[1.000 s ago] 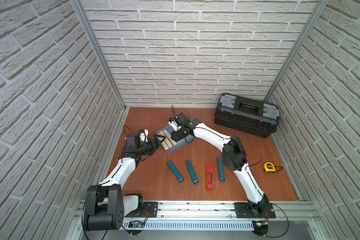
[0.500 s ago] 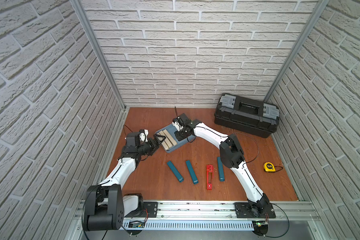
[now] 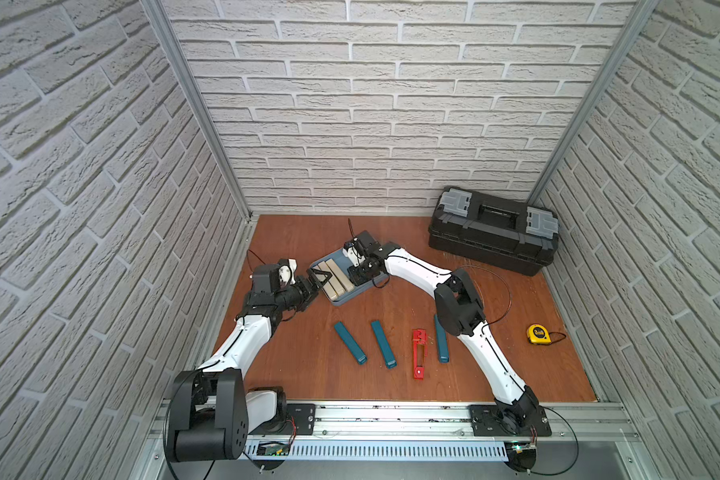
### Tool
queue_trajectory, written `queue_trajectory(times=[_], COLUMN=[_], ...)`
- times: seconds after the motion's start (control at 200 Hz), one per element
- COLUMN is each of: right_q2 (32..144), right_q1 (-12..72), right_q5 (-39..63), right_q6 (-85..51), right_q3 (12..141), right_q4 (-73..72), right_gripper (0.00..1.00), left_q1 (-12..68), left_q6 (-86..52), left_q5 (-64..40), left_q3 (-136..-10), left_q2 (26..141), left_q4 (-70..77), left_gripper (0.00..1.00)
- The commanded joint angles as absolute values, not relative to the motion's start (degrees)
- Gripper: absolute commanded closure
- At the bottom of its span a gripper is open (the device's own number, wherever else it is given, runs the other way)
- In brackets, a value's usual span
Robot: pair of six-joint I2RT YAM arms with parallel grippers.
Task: Put the pruning pliers into the storage box
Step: Place the pruning pliers in the storage box.
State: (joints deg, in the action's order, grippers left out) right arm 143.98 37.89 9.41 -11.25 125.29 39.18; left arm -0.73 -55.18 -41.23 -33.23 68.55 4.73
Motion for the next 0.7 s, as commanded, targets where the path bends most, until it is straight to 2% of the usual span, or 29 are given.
queue_trajectory(times=[0.0, 0.46, 0.695], right_q2=[144.6, 145.1, 142.8], right_q1=[38.2, 38.2, 38.1], right_q5=[11.2, 13.3, 9.0], right_q6=[-12.3, -12.9, -10.4], right_q3=[126.9, 128.6, 128.5], right_q4=[37.5, 37.5, 39.6], right_gripper=[0.8, 0.79, 0.79], left_q1=[-1.1, -1.1, -1.2], left_q6=[-54.8, -55.0, -54.6], left_q5=[-41.6, -41.6, -41.9], left_q3=[-32.4, -32.3, -32.9], left_q2=[68.3, 68.3, 67.9], left_q4=[7.2, 7.6, 6.5], left_gripper=[0.02, 0.02, 0.02])
